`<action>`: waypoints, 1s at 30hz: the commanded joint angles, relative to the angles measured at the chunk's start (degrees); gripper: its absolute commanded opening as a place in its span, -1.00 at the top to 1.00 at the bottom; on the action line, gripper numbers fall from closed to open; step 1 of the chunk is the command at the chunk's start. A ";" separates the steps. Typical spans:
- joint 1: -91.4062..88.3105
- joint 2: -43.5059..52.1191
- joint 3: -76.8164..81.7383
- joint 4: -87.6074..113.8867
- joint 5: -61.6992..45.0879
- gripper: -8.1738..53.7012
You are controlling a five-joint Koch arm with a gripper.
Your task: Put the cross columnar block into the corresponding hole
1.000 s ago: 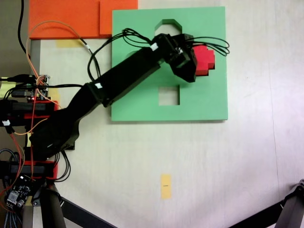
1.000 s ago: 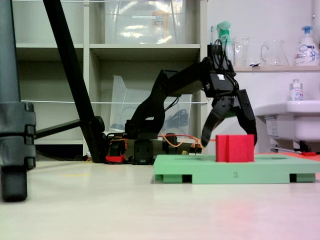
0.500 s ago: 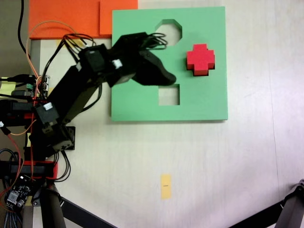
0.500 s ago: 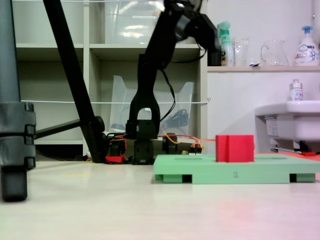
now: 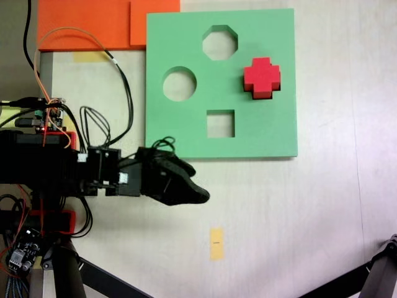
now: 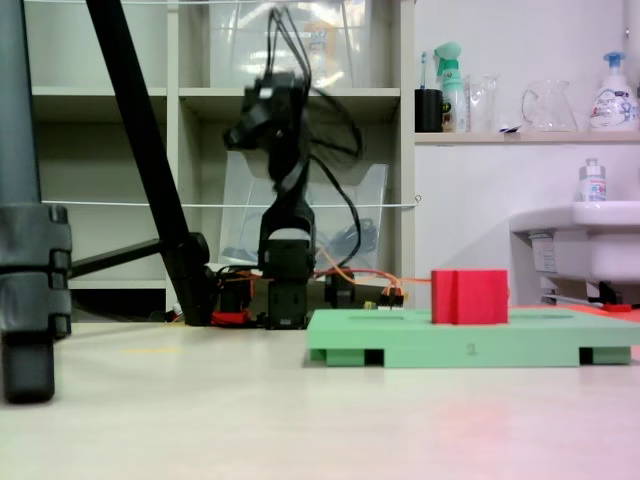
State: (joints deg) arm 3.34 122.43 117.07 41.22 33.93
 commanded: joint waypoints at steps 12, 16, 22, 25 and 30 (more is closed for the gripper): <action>-0.44 10.63 56.07 -55.20 -22.06 -0.36; -0.35 10.81 62.40 -51.50 -22.06 -0.37; 0.35 10.81 62.58 -40.17 -21.62 -0.36; 0.35 10.72 62.58 -40.69 -21.62 -0.36; 0.53 10.63 62.58 -41.04 -21.62 -0.36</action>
State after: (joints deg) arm 2.99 128.67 175.61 -2.46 11.34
